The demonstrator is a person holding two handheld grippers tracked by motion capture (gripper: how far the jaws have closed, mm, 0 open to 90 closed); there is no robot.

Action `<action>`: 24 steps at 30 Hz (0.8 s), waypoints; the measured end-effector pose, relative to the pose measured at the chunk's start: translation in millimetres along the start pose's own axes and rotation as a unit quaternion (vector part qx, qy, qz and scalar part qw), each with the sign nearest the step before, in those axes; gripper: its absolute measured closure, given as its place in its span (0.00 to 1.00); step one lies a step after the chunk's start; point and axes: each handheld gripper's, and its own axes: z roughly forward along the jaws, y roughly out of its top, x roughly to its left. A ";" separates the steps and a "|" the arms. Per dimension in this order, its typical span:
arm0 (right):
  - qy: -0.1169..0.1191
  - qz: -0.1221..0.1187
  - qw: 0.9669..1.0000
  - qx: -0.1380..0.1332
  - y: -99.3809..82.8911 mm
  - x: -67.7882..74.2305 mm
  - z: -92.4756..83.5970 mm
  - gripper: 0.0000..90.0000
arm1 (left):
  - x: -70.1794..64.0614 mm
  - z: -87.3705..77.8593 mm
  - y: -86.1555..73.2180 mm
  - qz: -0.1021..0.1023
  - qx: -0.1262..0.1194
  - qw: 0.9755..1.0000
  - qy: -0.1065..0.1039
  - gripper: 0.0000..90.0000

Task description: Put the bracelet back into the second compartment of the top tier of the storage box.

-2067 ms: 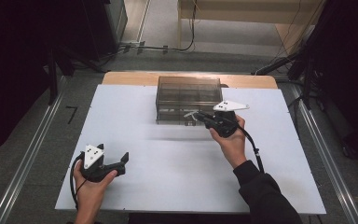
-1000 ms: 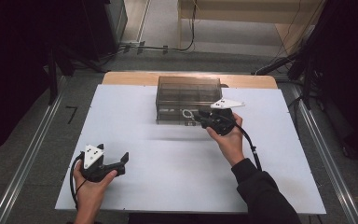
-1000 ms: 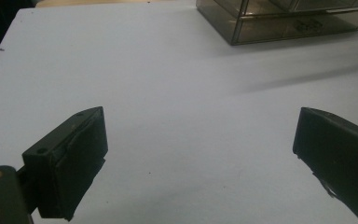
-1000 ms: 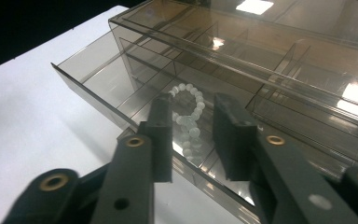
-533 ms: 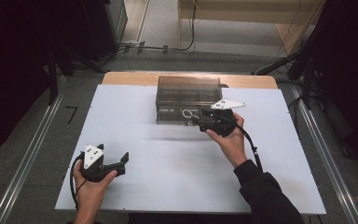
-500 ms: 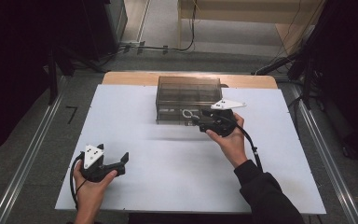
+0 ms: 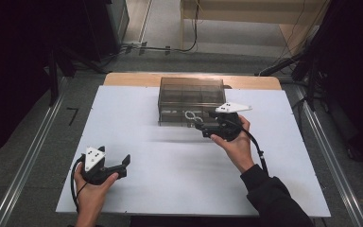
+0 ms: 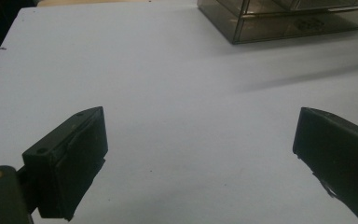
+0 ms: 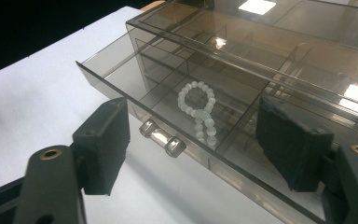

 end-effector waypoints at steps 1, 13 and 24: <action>0.000 0.000 1.000 0.000 -0.1 0.4 -1.1 0.25 | -0.1 0.2 -0.1 0.000 0.000 1.000 0.000 0.04; -0.006 -0.010 1.000 -0.001 -4.8 5.8 -15.2 0.18 | -0.7 0.3 0.1 0.002 0.000 1.000 0.000 0.04; -0.002 -0.017 1.000 -0.002 -13.5 9.0 -34.9 0.18 | -1.0 0.2 0.3 0.005 0.002 1.000 0.000 0.04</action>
